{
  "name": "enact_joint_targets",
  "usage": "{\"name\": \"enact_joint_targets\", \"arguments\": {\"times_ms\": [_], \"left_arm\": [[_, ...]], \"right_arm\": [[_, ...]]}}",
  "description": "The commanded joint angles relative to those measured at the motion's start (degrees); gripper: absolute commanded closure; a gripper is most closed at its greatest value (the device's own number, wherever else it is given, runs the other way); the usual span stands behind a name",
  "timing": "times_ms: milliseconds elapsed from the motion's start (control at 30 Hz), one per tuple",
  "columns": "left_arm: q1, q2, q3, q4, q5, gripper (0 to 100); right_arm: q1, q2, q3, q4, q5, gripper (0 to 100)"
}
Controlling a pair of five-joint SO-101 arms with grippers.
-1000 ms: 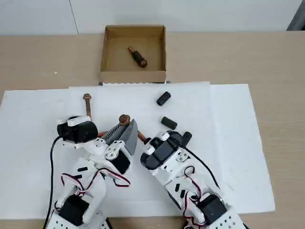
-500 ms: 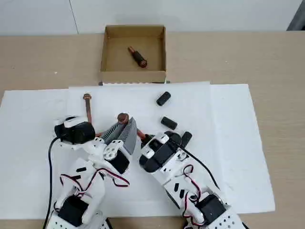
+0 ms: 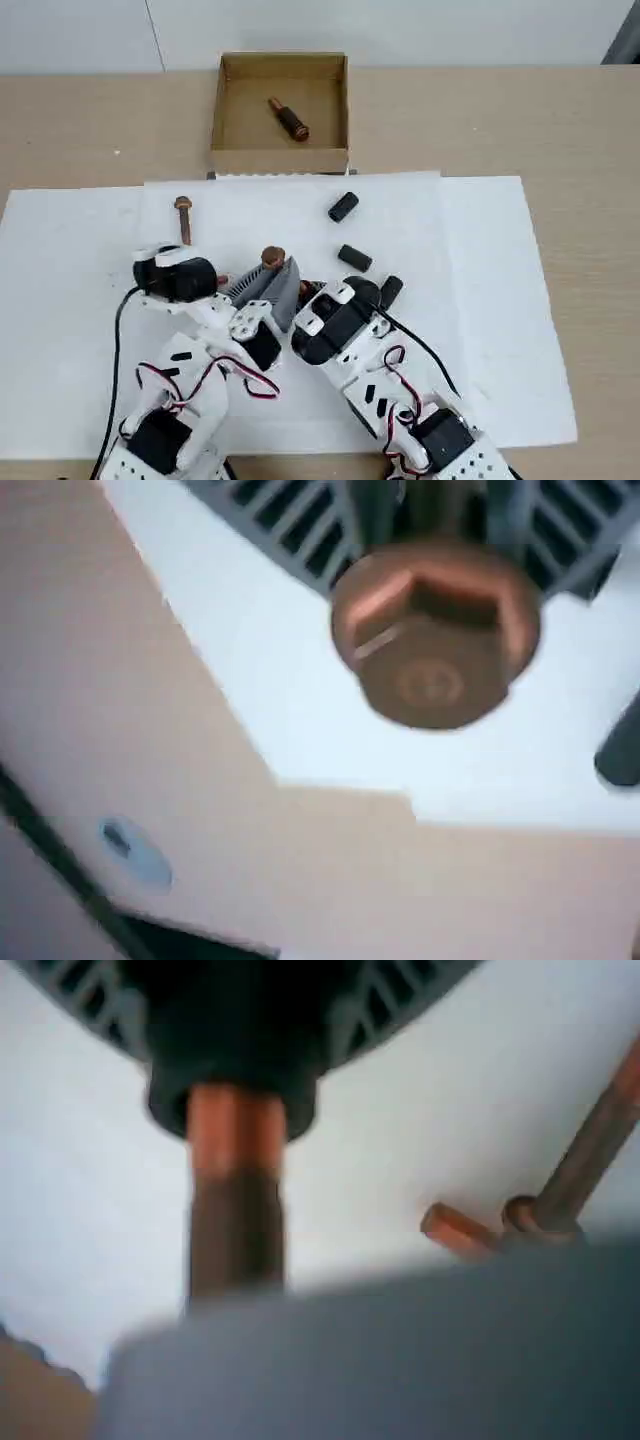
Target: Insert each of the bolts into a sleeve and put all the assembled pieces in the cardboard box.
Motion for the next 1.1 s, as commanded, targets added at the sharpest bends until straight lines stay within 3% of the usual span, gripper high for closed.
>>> {"name": "enact_joint_targets", "arguments": {"times_ms": [0,367,633,800,1067], "left_arm": [[2.73,-0.53,0.13,2.73,-1.76,100],[4.48,-0.62,3.74,3.52,-3.08,99],[-0.26,-0.44,3.82,3.6,-13.1,76],[-4.57,-0.53,3.56,3.6,-17.41,76],[-4.92,-0.44,-0.48,3.78,-18.02,76]], "right_arm": [[-0.75,-0.66,-0.53,-1.45,1.58,99.5],[-0.66,-0.66,0.09,-5.67,4.92,99.5],[-0.66,-0.66,0.09,-5.49,4.84,99.5],[-0.66,-0.57,0.88,-5.58,4.84,99.5],[-0.57,-0.57,0.97,-5.41,4.75,99.5]]}}
